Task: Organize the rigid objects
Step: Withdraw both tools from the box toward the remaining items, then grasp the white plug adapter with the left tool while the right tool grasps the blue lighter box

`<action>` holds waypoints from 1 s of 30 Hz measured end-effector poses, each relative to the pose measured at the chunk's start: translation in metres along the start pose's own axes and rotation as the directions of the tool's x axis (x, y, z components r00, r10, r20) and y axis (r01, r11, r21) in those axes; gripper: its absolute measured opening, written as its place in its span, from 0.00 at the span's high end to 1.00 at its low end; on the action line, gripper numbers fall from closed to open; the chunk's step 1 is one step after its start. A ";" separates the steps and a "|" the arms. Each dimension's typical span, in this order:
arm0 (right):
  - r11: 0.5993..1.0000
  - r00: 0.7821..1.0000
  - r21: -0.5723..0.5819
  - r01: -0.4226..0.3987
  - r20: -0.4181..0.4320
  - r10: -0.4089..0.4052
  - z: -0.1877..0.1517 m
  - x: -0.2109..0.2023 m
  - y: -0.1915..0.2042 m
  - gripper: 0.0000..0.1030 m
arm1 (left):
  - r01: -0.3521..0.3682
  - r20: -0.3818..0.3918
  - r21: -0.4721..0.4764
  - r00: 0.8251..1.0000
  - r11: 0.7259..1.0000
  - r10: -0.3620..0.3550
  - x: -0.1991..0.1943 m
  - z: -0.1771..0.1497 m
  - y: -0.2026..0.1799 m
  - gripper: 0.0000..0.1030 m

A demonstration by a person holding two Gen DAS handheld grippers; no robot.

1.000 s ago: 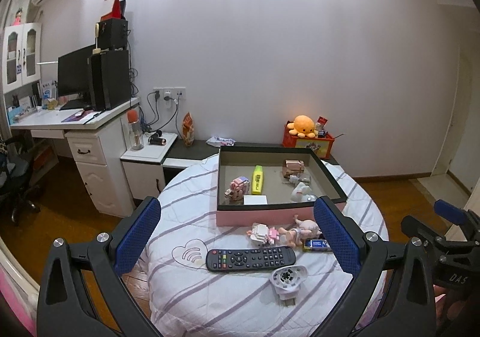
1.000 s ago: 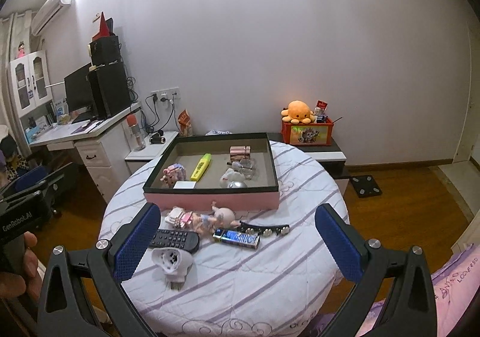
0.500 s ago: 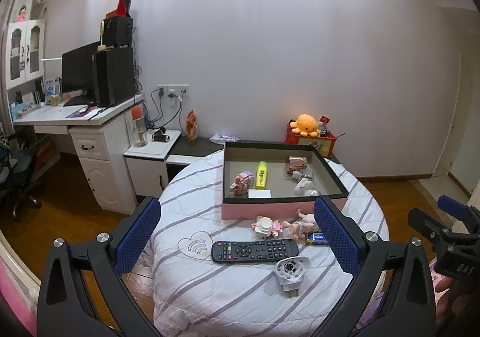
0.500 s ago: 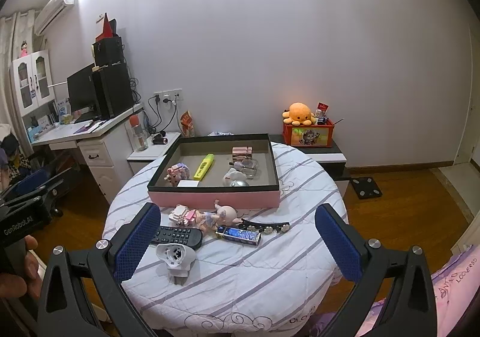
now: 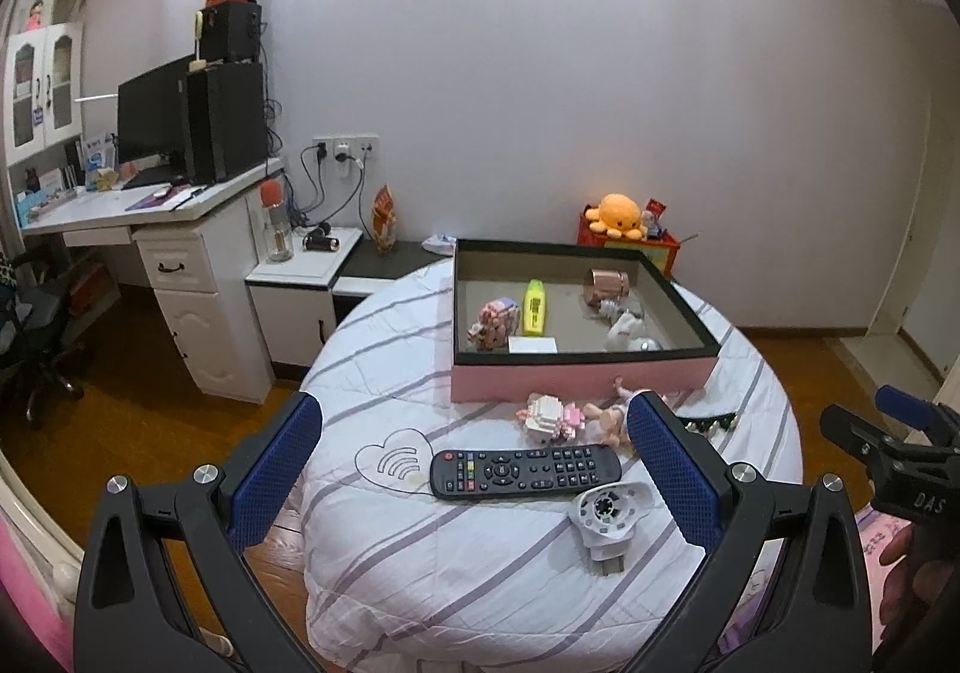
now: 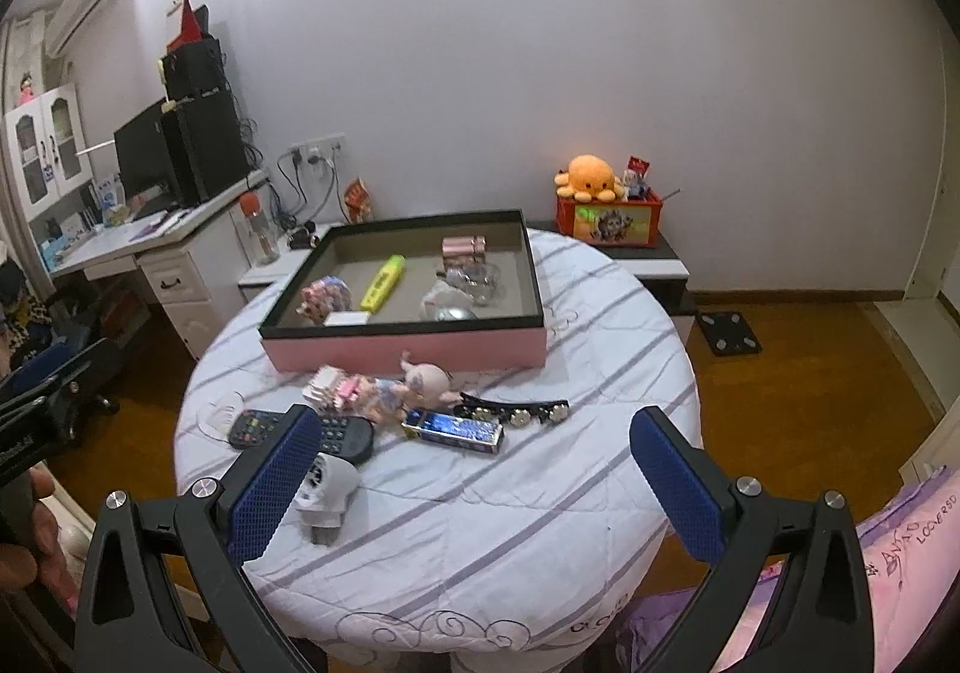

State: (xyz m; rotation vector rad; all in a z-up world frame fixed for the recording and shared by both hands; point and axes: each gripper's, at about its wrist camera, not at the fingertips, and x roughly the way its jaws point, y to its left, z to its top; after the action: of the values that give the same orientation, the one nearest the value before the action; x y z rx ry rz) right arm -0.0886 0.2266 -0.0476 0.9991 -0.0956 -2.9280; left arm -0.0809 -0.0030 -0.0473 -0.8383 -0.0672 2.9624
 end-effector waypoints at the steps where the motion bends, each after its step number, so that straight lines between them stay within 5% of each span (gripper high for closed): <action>1: 1.000 1.000 0.000 0.002 -0.012 -0.002 -0.001 0.005 -0.001 0.00 | 0.003 -0.006 0.004 1.000 1.000 -0.003 0.004 -0.002 -0.002 0.00; 14: 1.000 0.985 0.010 -0.025 -0.170 0.026 -0.020 0.077 -0.024 0.00 | 0.094 -0.163 0.036 0.983 0.995 -0.088 0.066 -0.066 -0.051 0.00; 25: 0.996 0.971 0.041 -0.080 -0.223 0.087 -0.024 0.120 -0.031 0.00 | 0.050 -0.251 -0.004 0.967 0.999 -0.049 0.121 -0.098 -0.070 0.01; 30: 0.993 0.965 0.043 -0.107 -0.238 0.114 -0.025 0.135 -0.026 0.00 | 0.049 -0.248 0.005 0.968 0.999 -0.047 0.131 -0.101 -0.070 0.18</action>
State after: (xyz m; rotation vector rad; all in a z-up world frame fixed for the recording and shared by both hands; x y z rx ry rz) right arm -0.1804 0.2429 -0.1514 1.2990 -0.1796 -2.6899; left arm -0.1361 0.0783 -0.1974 -1.1794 -0.0583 2.7850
